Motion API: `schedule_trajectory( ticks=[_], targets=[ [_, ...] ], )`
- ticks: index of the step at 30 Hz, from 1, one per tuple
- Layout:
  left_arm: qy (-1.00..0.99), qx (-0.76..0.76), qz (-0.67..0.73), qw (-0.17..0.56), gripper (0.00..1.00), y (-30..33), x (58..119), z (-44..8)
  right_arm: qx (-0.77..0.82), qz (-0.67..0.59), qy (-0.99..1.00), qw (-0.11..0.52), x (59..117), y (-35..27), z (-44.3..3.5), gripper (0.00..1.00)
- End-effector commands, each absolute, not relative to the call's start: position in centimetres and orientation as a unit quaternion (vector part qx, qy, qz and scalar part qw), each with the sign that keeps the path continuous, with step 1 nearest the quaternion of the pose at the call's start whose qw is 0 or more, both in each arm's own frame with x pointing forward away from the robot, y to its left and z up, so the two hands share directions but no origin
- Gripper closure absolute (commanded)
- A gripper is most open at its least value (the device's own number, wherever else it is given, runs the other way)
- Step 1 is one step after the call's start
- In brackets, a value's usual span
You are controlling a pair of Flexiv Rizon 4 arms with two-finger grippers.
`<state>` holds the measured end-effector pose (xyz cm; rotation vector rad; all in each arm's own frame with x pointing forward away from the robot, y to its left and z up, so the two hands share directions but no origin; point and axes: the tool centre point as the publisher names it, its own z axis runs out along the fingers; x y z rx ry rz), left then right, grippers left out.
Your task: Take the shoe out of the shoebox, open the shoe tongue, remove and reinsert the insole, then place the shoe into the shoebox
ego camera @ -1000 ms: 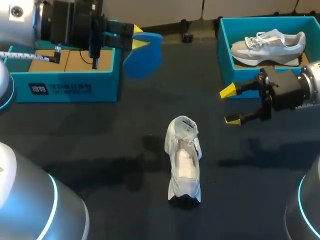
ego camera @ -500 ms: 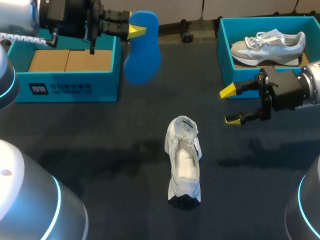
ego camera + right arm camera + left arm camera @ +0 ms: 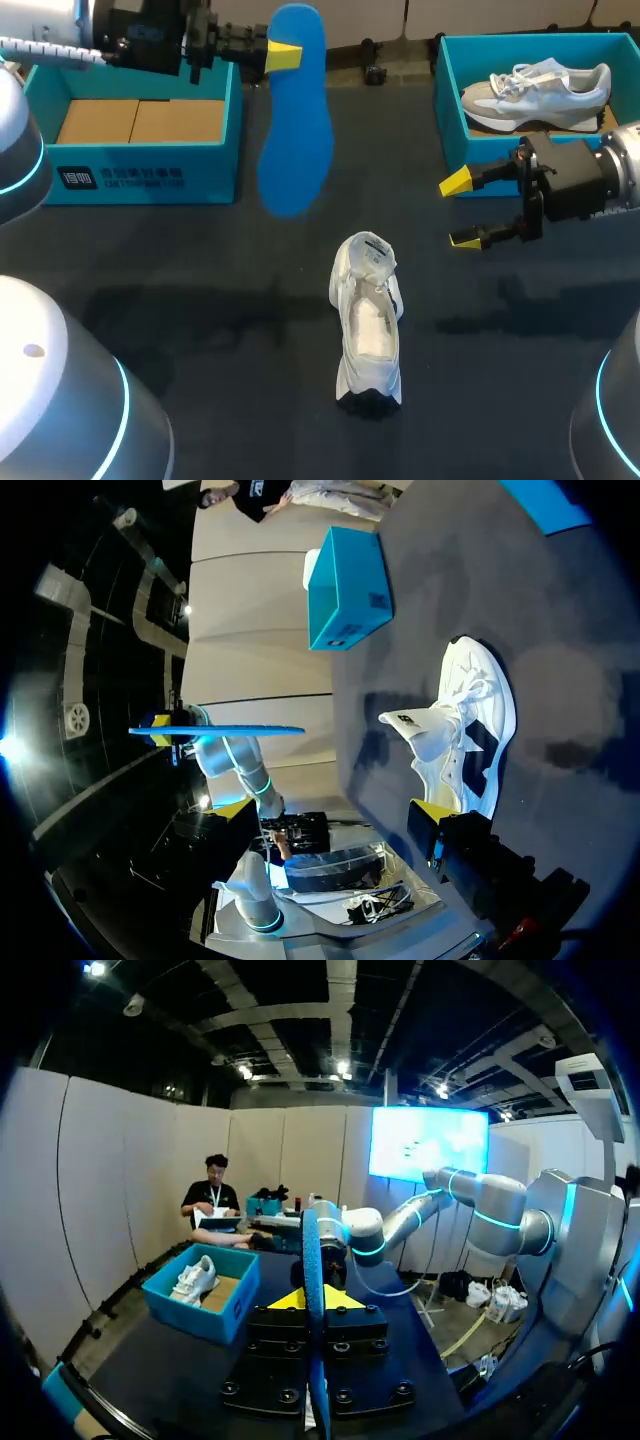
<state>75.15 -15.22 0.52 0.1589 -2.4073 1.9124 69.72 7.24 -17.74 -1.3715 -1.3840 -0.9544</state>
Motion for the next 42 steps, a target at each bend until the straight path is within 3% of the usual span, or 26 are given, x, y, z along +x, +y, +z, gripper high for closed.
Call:
schedule_trajectory(
  ticks=[1, 18, 28, 37, 42],
  targets=[
    [-0.783, 0.066, 0.617, 0.039, 1.00, -15.5, 75.5, -0.2, -0.560, -0.389, -0.564, 0.466, 69.7, 7.4, -17.8, 0.00],
    [-0.756, 0.114, 0.640, 0.078, 1.00, -15.8, 75.7, -1.2, -0.560, -0.389, -0.564, 0.466, 69.7, 7.4, -17.8, 0.00],
    [-0.774, 0.088, 0.624, 0.062, 1.00, -15.9, 74.8, -1.6, -0.560, -0.389, -0.564, 0.466, 69.7, 7.4, -17.8, 0.00],
    [-0.800, -0.209, 0.536, -0.173, 1.00, -16.6, 73.4, -0.8, -0.560, -0.389, -0.564, 0.466, 69.7, 7.4, -17.8, 0.00],
    [-0.768, -0.286, 0.524, -0.231, 1.00, -16.6, 73.1, -0.9, -0.560, -0.389, -0.564, 0.466, 69.7, 7.4, -17.8, 0.00]
  ],
)
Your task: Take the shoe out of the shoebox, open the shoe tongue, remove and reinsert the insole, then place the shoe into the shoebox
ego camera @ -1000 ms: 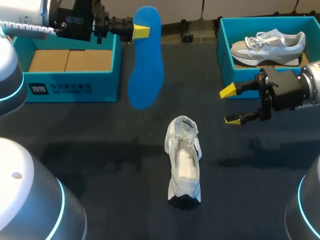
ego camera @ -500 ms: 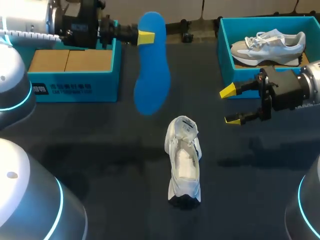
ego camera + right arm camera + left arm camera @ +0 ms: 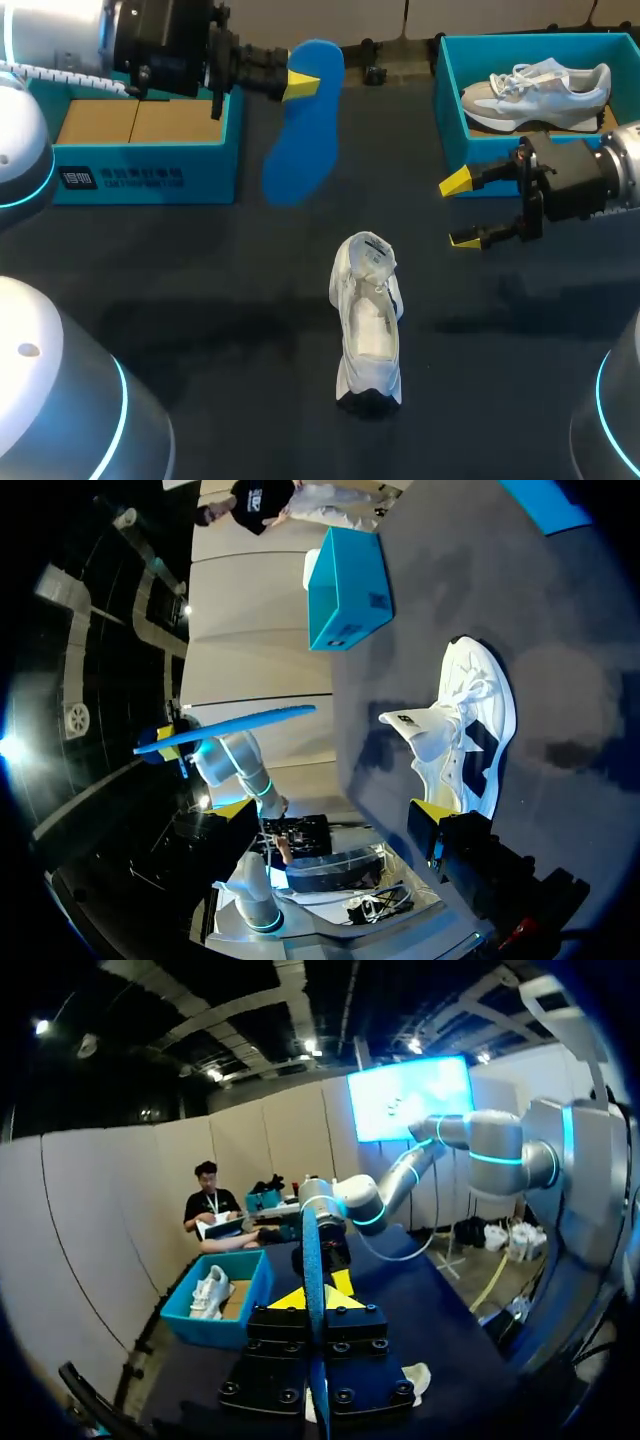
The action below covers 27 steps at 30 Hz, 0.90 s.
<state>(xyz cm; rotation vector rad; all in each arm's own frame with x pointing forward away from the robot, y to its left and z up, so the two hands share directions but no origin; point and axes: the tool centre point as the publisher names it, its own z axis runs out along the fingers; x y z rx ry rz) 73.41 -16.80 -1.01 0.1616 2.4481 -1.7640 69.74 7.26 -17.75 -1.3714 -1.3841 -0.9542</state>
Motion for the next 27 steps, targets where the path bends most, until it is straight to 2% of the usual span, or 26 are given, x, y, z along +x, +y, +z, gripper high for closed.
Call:
schedule_trajectory(
  ticks=[1, 8, 27],
  targets=[
    [0.758, 0.294, -0.533, 0.232, 1.00, -16.6, 73.0, -0.9, -0.560, -0.389, -0.564, 0.466, 69.7, 7.4, -17.8, 0.00],
    [0.714, 0.402, -0.489, 0.300, 1.00, -16.5, 71.7, -1.8, -0.560, -0.389, -0.564, 0.466, 69.7, 7.4, -17.8, 0.00],
    [0.703, 0.418, -0.487, 0.306, 1.00, -16.3, 70.8, -2.1, -0.560, -0.389, -0.564, 0.466, 69.7, 7.4, -17.8, 0.00]
  ],
)
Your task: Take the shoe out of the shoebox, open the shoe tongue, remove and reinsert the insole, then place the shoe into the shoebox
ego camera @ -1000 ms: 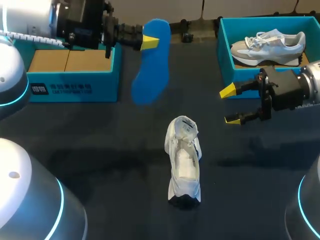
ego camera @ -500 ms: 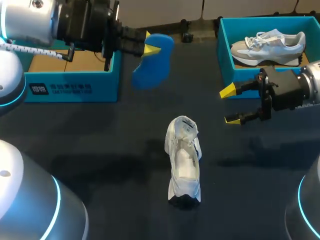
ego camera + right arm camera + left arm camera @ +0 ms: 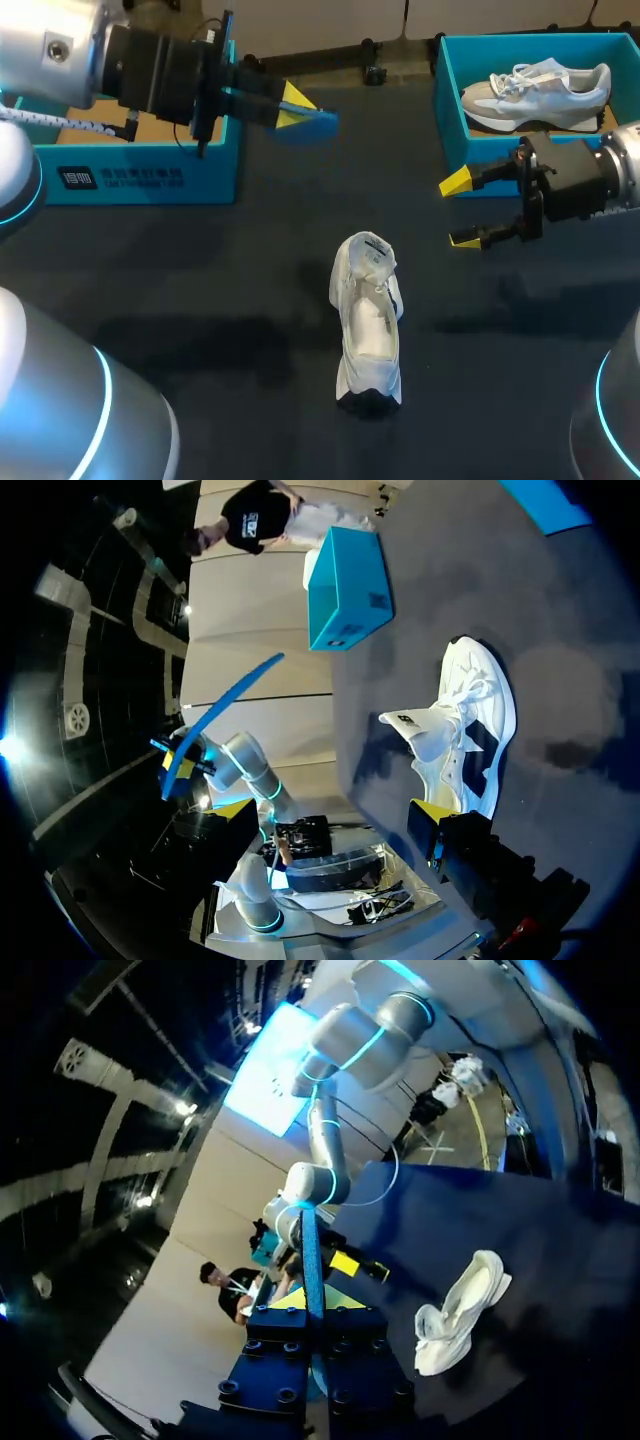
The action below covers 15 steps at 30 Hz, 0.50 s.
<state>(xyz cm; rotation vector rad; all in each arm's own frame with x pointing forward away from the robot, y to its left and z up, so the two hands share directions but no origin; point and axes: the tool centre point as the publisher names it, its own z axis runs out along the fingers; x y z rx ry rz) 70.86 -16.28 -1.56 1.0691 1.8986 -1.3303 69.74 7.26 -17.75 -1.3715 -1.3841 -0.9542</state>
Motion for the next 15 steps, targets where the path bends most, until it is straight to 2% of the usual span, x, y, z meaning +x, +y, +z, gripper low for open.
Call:
schedule_trajectory(
  ticks=[1, 7, 15],
  targets=[
    [0.696, 0.424, -0.490, 0.310, 1.00, -16.4, 70.7, -2.6, -0.560, -0.389, -0.564, 0.466, 69.7, 7.4, -17.8, 0.00],
    [0.640, 0.461, -0.490, 0.372, 1.00, -17.1, 70.0, -5.0, -0.560, -0.389, -0.564, 0.466, 69.7, 7.4, -17.8, 0.00],
    [0.600, 0.501, -0.467, 0.414, 1.00, -18.1, 69.5, -7.1, -0.560, -0.389, -0.564, 0.466, 69.7, 7.4, -17.8, 0.00]
  ],
)
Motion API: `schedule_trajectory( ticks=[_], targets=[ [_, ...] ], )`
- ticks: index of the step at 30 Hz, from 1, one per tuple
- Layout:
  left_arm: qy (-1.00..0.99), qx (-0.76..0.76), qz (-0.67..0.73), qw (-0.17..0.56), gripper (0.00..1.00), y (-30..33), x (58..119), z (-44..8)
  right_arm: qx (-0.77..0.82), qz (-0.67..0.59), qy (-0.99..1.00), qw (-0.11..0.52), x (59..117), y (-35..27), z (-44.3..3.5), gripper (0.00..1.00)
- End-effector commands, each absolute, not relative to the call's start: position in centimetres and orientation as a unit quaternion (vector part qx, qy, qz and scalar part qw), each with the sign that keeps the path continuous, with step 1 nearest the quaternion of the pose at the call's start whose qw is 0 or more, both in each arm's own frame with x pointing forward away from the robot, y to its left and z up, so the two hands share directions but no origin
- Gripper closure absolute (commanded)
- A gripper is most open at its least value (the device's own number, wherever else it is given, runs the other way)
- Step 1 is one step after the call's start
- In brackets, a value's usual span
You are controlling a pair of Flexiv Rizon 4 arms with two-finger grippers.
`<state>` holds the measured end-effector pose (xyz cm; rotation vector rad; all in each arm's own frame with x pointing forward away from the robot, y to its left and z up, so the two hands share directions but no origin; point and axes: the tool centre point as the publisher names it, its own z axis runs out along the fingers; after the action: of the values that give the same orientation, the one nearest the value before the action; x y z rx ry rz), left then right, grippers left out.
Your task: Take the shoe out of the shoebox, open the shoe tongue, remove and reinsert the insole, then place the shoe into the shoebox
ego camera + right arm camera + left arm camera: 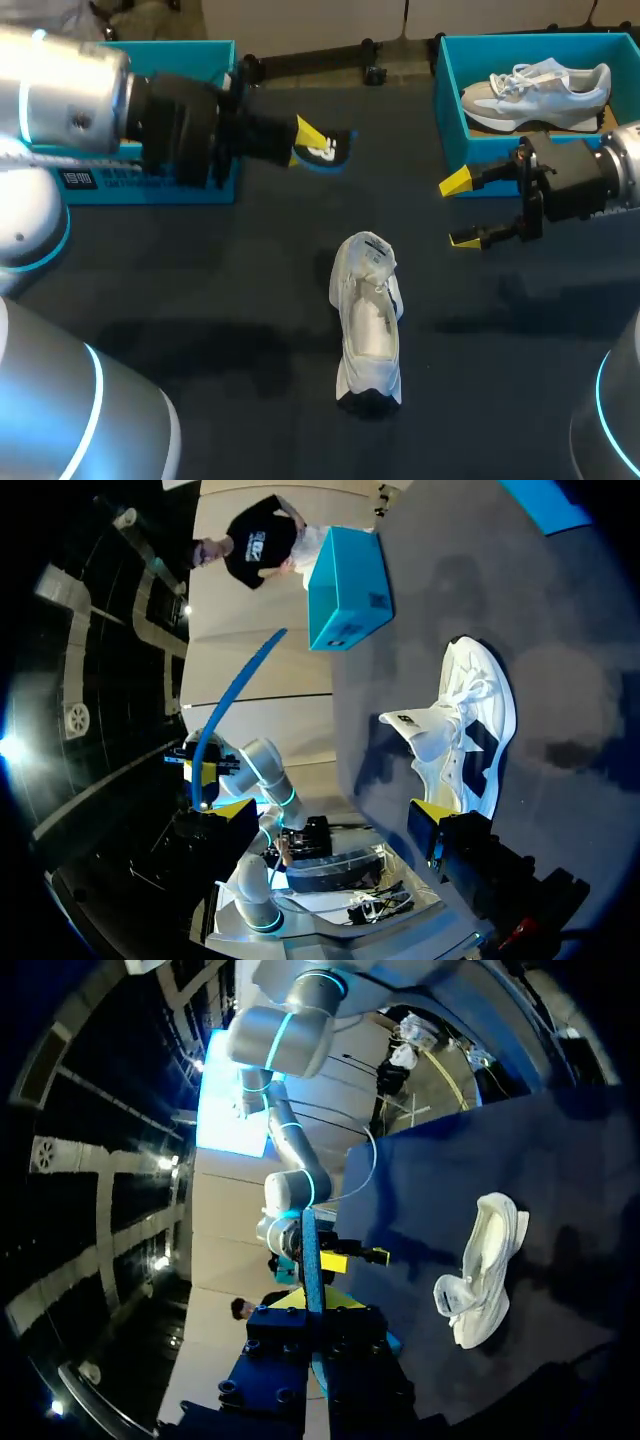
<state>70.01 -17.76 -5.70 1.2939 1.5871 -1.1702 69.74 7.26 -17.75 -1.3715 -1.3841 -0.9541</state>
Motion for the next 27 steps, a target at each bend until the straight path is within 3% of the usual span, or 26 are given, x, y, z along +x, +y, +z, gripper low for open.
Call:
schedule_trajectory(
  ticks=[1, 16, 27],
  targets=[
    [0.596, 0.501, -0.465, 0.422, 1.00, -18.1, 69.4, -7.4, -0.560, -0.389, -0.564, 0.466, 69.7, 7.4, -17.8, 0.00],
    [0.582, 0.537, -0.425, 0.439, 1.00, -18.3, 69.2, -8.1, -0.560, -0.389, -0.564, 0.466, 69.7, 7.4, -17.8, 0.00],
    [0.542, 0.562, -0.379, 0.497, 1.00, -19.1, 70.1, -15.6, -0.560, -0.389, -0.564, 0.466, 69.7, 7.4, -17.8, 0.00]
  ],
)
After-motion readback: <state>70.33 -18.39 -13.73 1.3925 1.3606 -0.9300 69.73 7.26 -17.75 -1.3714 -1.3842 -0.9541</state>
